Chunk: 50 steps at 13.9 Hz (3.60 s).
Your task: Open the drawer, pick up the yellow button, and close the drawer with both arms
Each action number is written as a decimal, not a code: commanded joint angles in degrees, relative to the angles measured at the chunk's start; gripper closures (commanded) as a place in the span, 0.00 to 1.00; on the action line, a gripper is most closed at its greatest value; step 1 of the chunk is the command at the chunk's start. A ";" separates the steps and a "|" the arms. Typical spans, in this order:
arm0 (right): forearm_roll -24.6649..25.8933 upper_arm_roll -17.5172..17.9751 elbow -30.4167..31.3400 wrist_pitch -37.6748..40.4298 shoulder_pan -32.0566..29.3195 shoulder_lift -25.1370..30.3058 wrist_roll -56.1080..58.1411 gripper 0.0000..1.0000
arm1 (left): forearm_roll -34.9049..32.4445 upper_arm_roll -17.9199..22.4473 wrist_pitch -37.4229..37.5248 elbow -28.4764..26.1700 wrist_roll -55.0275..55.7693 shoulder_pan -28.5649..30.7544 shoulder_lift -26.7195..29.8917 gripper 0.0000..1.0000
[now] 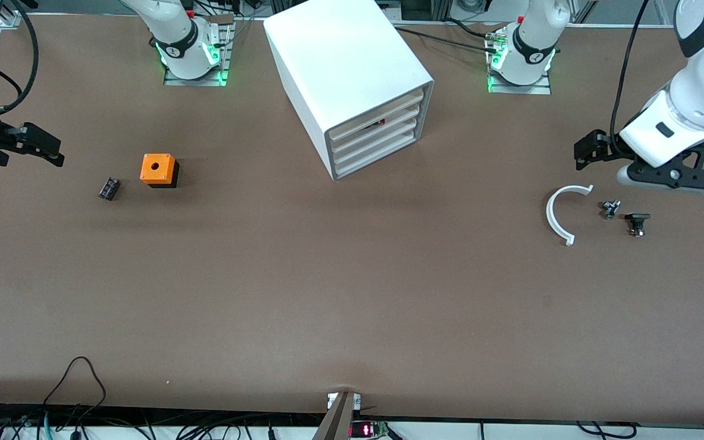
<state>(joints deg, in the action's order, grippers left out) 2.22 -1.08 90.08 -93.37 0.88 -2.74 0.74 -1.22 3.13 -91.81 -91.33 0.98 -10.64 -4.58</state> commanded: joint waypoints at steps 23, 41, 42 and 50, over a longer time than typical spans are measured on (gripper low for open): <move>0.86 0.73 0.36 -3.83 0.35 -5.52 0.49 0.00 | 46.03 -23.43 -4.43 -24.50 -5.63 8.44 -12.73 0.00; 0.24 0.99 -0.96 -2.87 3.78 -4.38 19.72 0.00 | 51.84 -26.16 -12.86 -30.49 -5.28 9.93 -12.20 1.00; 0.24 0.99 -1.04 -2.87 3.78 -4.38 21.39 0.00 | 51.76 -25.20 -12.87 -29.70 -5.28 10.37 -12.20 1.00; -8.11 2.04 -2.45 -2.87 4.57 -4.82 28.87 0.00 | 51.76 -19.65 -13.04 -26.19 -5.63 11.95 -11.59 0.00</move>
<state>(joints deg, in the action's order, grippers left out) -4.75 0.32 88.93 -97.21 4.99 -7.60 27.10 50.92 -17.63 -102.65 -118.07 -6.83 0.32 -16.93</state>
